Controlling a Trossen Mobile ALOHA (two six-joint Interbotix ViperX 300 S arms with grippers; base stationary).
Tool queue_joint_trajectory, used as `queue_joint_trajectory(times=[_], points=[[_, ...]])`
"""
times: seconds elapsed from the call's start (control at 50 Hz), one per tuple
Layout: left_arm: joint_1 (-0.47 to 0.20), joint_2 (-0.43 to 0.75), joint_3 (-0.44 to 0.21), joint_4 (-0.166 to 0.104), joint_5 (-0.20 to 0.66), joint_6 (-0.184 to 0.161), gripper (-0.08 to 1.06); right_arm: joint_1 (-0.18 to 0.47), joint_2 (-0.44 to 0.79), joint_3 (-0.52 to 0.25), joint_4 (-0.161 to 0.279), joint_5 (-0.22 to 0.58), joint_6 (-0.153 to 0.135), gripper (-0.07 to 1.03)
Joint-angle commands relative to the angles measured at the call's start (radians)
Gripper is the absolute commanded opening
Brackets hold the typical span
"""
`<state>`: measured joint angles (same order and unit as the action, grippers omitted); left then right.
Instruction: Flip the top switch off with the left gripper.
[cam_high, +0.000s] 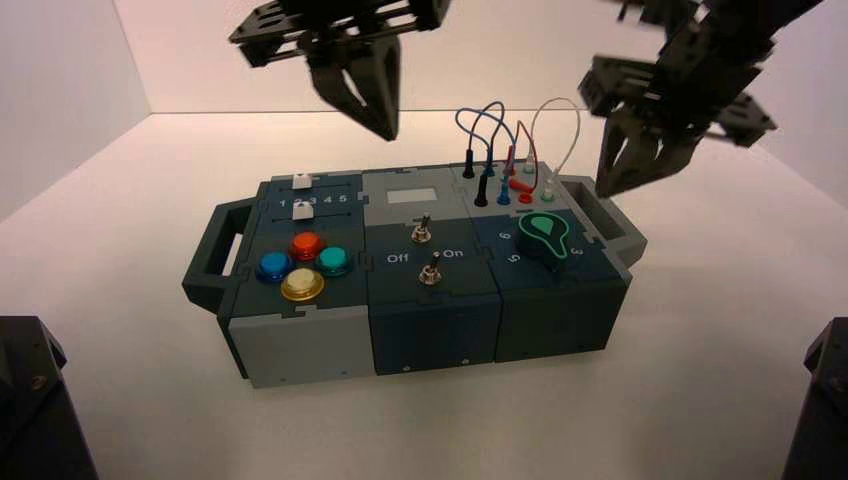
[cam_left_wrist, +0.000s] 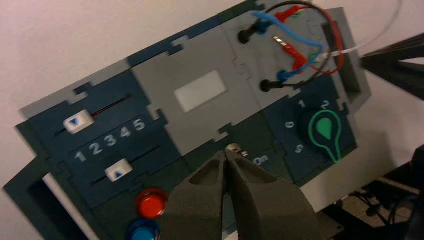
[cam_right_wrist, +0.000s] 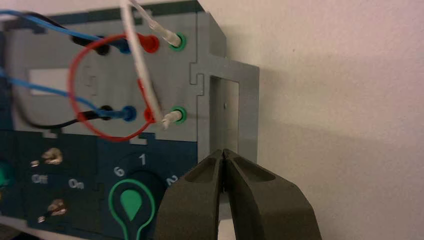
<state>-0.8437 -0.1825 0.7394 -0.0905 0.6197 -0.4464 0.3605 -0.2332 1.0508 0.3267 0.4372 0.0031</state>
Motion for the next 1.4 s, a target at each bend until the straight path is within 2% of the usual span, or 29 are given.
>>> queue_joint_trajectory(times=[0.02, 0.14, 0.52, 0.6, 0.7, 0.94, 1.4], points=[[-0.017, 0.0, -0.038, -0.005, 0.005, -0.011, -0.03, 0.006, 0.049, -0.037, 0.002, -0.003, -0.006, -0.02], [-0.032, 0.012, -0.044, -0.017, 0.006, -0.017, -0.03, 0.006, 0.1, -0.052, 0.002, -0.006, -0.008, -0.02], [-0.127, 0.121, -0.106, -0.094, 0.018, -0.018, -0.03, 0.006, 0.268, -0.098, -0.003, -0.008, -0.025, -0.03], [-0.137, 0.14, -0.123, -0.103, 0.028, -0.018, -0.03, 0.009, 0.281, -0.107, -0.005, -0.003, -0.026, -0.02], [-0.14, 0.156, -0.133, -0.107, 0.037, -0.031, -0.03, 0.014, 0.281, -0.11, -0.008, -0.005, -0.028, -0.03], [-0.138, 0.167, -0.123, -0.104, 0.043, -0.087, -0.03, 0.014, 0.279, -0.109, -0.011, -0.006, -0.029, -0.03], [-0.13, 0.25, -0.137, -0.098, 0.035, -0.098, -0.03, 0.014, 0.278, -0.107, -0.015, -0.008, -0.034, -0.03]])
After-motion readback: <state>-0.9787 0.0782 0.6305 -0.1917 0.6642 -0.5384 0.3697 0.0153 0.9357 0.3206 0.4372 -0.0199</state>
